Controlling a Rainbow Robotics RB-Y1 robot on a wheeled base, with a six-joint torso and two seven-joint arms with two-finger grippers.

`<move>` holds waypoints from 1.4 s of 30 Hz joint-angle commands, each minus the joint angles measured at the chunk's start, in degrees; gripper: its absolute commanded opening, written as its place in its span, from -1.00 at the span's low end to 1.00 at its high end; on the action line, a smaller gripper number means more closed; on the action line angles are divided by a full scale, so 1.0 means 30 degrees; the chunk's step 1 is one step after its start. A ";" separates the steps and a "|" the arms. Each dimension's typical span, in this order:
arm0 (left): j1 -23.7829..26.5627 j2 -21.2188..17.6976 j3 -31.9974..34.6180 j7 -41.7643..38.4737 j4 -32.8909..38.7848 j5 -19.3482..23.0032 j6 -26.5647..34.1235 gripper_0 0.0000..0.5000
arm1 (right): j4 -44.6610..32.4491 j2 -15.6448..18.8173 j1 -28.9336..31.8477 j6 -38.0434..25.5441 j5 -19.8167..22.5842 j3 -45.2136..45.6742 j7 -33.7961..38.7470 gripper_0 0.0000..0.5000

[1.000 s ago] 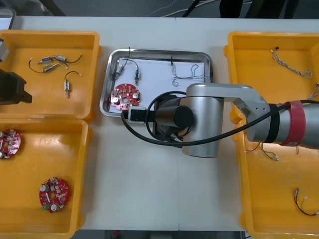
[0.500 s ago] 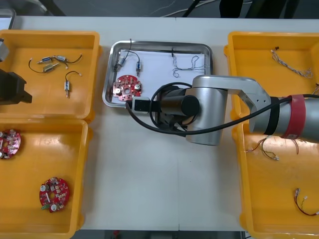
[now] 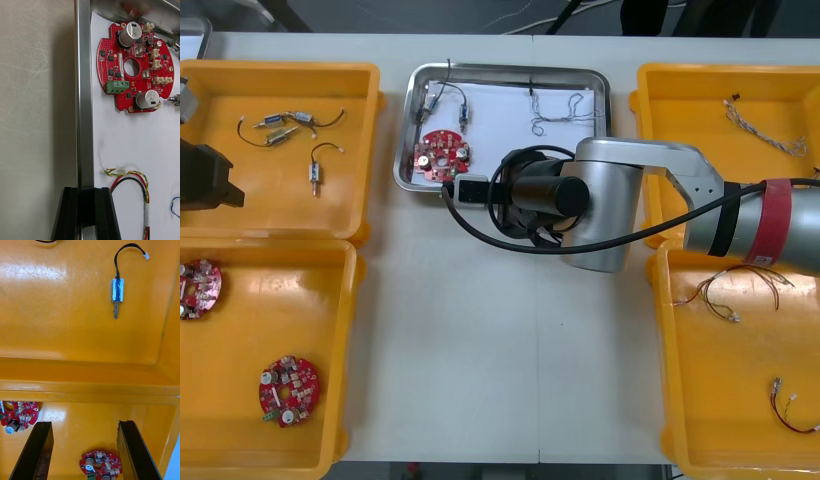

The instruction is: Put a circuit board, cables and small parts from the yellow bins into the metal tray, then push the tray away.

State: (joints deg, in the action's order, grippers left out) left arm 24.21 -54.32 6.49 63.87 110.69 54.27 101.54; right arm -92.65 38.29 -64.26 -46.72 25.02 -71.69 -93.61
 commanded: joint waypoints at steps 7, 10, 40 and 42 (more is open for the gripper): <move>-0.0247 -0.0908 0.0560 0.1855 0.0487 -0.0160 0.0138 1.00 | 0.0855 0.0451 -0.1402 0.1424 -0.0430 0.0078 -0.1520 -1.00; -0.0247 -0.0908 0.0560 0.1855 0.0487 -0.0160 0.0138 1.00 | 0.1148 0.0451 -0.1402 0.1834 -0.0489 0.0078 -0.1725 -1.00; -0.0247 -0.0908 0.0560 0.1855 0.0487 -0.0160 0.0138 1.00 | 0.3023 0.0480 -0.1812 0.4617 -0.1221 0.0078 -0.3747 -1.00; -0.0247 -0.0908 0.0560 0.1855 0.0487 -0.0160 0.0138 1.00 | 0.3199 0.0480 -0.1812 0.4822 -0.1221 0.0078 -0.3835 -1.00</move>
State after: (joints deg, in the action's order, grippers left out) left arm 24.21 -54.32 6.49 63.87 110.69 54.27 101.55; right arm -83.41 38.30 -66.40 -33.67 21.97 -71.69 -103.63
